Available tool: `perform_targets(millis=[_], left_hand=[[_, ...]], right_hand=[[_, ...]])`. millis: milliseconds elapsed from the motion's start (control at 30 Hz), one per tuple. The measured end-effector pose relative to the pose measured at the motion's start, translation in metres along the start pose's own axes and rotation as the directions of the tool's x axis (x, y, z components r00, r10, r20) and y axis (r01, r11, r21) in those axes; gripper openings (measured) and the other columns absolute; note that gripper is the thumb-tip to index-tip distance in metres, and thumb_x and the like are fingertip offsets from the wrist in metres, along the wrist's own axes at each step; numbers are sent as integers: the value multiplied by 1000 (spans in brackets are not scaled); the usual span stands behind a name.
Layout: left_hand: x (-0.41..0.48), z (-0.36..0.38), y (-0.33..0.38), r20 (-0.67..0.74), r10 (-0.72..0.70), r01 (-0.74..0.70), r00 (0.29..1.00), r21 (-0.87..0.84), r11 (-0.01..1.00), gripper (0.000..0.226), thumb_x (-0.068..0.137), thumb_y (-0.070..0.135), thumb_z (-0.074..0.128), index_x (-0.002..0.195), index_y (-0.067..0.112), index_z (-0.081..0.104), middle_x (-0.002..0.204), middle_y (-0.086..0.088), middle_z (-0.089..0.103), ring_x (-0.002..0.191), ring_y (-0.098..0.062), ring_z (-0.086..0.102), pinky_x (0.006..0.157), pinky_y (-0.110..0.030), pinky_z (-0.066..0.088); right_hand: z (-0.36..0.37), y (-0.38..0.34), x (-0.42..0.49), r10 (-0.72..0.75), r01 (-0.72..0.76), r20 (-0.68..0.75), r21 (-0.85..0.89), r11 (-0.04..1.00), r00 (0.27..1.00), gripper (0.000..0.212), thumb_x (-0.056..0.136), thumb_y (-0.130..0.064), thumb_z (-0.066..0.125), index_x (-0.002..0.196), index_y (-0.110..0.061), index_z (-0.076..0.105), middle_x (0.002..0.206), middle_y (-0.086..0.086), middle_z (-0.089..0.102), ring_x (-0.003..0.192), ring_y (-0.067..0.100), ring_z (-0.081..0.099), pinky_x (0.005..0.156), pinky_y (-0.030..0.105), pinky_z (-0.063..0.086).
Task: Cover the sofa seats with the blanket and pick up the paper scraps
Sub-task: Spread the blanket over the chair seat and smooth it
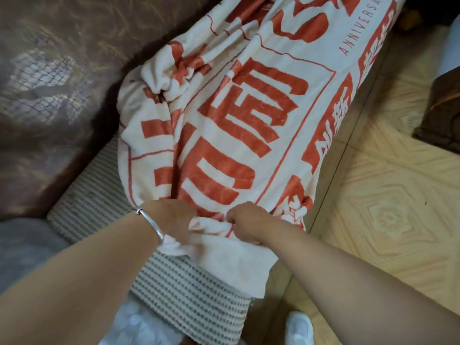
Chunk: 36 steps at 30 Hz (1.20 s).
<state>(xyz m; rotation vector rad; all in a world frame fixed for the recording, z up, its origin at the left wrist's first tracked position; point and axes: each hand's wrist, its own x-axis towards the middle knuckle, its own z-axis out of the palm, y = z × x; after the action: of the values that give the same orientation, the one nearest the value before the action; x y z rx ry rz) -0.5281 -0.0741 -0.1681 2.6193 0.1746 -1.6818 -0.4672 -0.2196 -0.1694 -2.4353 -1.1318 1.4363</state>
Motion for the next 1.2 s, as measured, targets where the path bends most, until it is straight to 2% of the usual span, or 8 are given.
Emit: perform_targets(millis=[67, 200, 367, 500, 633, 867, 1033, 1200], left_hand=[[0, 1, -1, 54, -35, 30, 998, 103, 994, 31, 80, 21, 58, 111, 16, 61, 75, 8, 52, 90, -17, 56, 87, -27, 47], [-3, 3, 3, 124, -30, 5, 992, 201, 980, 45, 83, 12, 50, 125, 24, 54, 119, -1, 61, 109, -24, 58, 84, -30, 45], [5, -7, 0, -120, 101, -90, 988, 96, 991, 30, 87, 19, 55, 116, 19, 59, 115, -1, 60, 106, -24, 57, 87, -28, 46], [11, 0, 18, -404, 209, -315, 891, -217, 924, 16, 87, 20, 58, 100, 17, 67, 103, 1, 66, 97, -19, 60, 86, -25, 46], [12, 8, 36, -362, 268, -406, 893, -389, 827, 25, 80, 28, 70, 100, 18, 58, 93, 9, 56, 87, -12, 54, 78, -21, 43], [20, 3, 41, -405, 225, -333, 886, -218, 918, 8, 91, 15, 51, 85, 18, 47, 90, 0, 54, 83, -18, 49, 71, -24, 35], [18, -2, 49, -197, 275, -308, 941, -163, 937, 15, 91, 19, 52, 103, 13, 59, 110, -4, 61, 97, -19, 53, 80, -24, 37], [23, -3, 59, -38, 308, -310, 951, -141, 940, 20, 88, 27, 58, 104, 22, 68, 102, 6, 66, 91, -10, 54, 81, -21, 39]], right_hand=[[2, -5, -1, -40, 42, 45, -29, 999, 998, 36, 94, -16, 48, 129, -11, 55, 128, 12, 57, 117, 29, 54, 94, 33, 45], [9, -12, -7, -58, 69, 277, -28, 997, 959, 53, 91, -20, 54, 142, -22, 42, 140, 4, 48, 125, 25, 49, 98, 35, 45], [4, 0, -7, 28, -28, -70, 6, 1000, 997, 43, 93, -12, 46, 137, -13, 46, 136, 11, 48, 122, 29, 49, 94, 33, 43], [23, 3, -7, -2, 15, -120, 108, 994, 993, 29, 89, -10, 49, 114, -3, 62, 111, 13, 61, 105, 28, 55, 79, 31, 46], [27, 26, -11, 334, -167, -441, 375, 912, 833, 21, 87, -2, 42, 101, -6, 58, 107, 12, 63, 99, 30, 58, 77, 34, 46], [49, 34, -30, 179, -128, -293, 187, 974, 939, 25, 89, -27, 48, 66, -18, 41, 91, 9, 56, 85, 26, 52, 67, 28, 34], [72, 25, -40, 94, -91, -359, 26, 996, 929, 46, 81, -37, 62, 115, -9, 48, 118, 11, 48, 112, 30, 46, 81, 36, 41], [81, 20, -39, 113, -143, -344, -65, 988, 932, 43, 96, -10, 42, 138, -16, 44, 131, 18, 47, 122, 36, 40, 95, 48, 39]])
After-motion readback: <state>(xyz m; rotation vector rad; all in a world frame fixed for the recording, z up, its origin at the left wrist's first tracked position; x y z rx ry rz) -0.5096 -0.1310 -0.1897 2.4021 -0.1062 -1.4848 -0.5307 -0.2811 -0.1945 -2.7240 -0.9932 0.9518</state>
